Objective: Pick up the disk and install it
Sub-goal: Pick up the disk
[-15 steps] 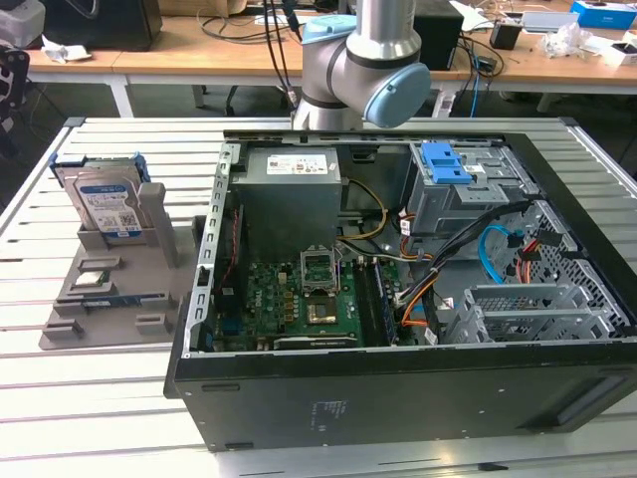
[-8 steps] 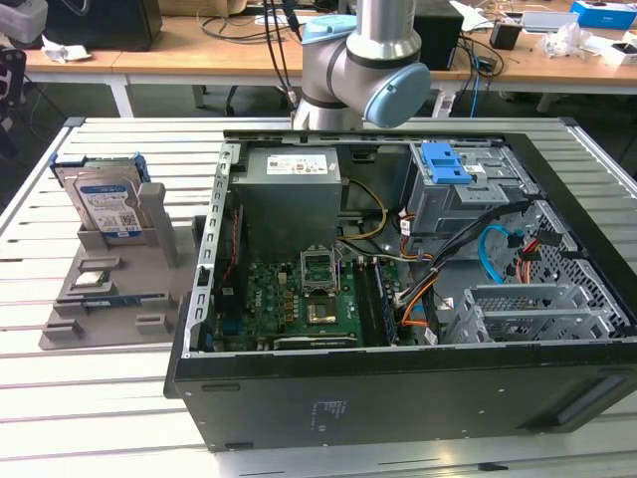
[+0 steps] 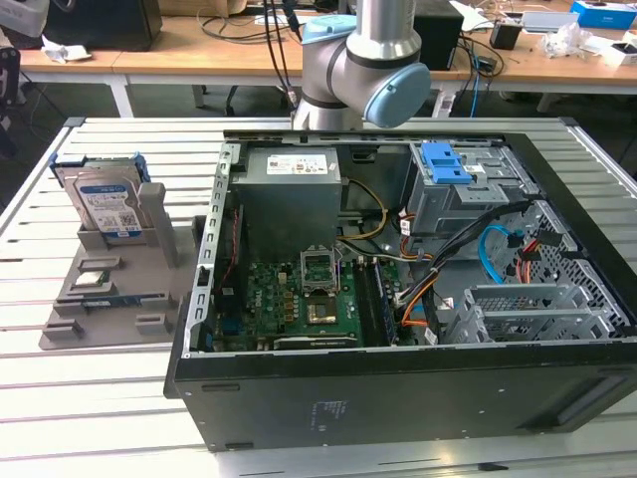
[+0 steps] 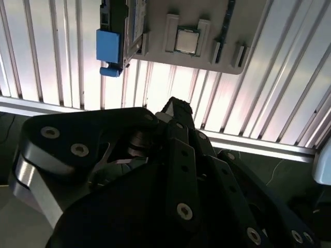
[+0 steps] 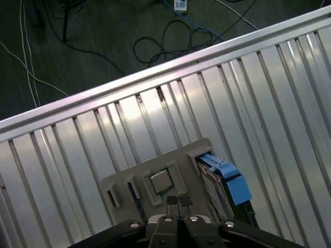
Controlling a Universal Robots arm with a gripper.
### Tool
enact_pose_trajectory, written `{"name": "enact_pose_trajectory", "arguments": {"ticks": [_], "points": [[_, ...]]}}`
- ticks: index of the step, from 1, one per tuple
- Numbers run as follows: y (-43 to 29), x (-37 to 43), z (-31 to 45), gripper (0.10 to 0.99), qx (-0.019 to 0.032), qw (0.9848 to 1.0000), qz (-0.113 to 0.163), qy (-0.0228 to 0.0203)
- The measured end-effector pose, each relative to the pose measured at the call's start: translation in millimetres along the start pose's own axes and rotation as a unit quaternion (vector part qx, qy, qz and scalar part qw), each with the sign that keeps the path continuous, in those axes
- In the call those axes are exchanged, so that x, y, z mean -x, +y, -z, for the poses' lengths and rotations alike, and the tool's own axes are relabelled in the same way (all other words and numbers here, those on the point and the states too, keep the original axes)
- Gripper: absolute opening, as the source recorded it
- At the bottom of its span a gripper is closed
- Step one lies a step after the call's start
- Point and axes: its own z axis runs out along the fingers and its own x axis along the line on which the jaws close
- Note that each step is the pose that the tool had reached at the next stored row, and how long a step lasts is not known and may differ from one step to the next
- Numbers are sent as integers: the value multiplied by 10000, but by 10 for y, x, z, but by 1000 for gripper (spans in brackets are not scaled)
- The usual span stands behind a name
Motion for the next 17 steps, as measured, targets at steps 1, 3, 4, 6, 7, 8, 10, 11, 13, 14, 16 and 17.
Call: {"name": "enact_pose_trajectory", "arguments": {"ticks": [1,3,4,6,7,8,10,11,13,14,16,17], "points": [[0,0,0,102,2,10000,56,2],[0,0,0,102,6,9997,229,7],[0,0,0,102,10,9992,403,12],[0,0,0,102,14,9984,563,16],[0,0,1,102,16,9980,624,19],[0,0,0,102,18,9974,713,21],[0,0,0,102,21,9965,839,25],[0,0,0,102,22,9959,905,27],[0,0,0,102,26,9945,1046,31],[0,0,0,102,27,9938,1112,33],[0,0,0,102,30,9924,1229,36],[0,0,0,102,32,9911,1327,39]]}}
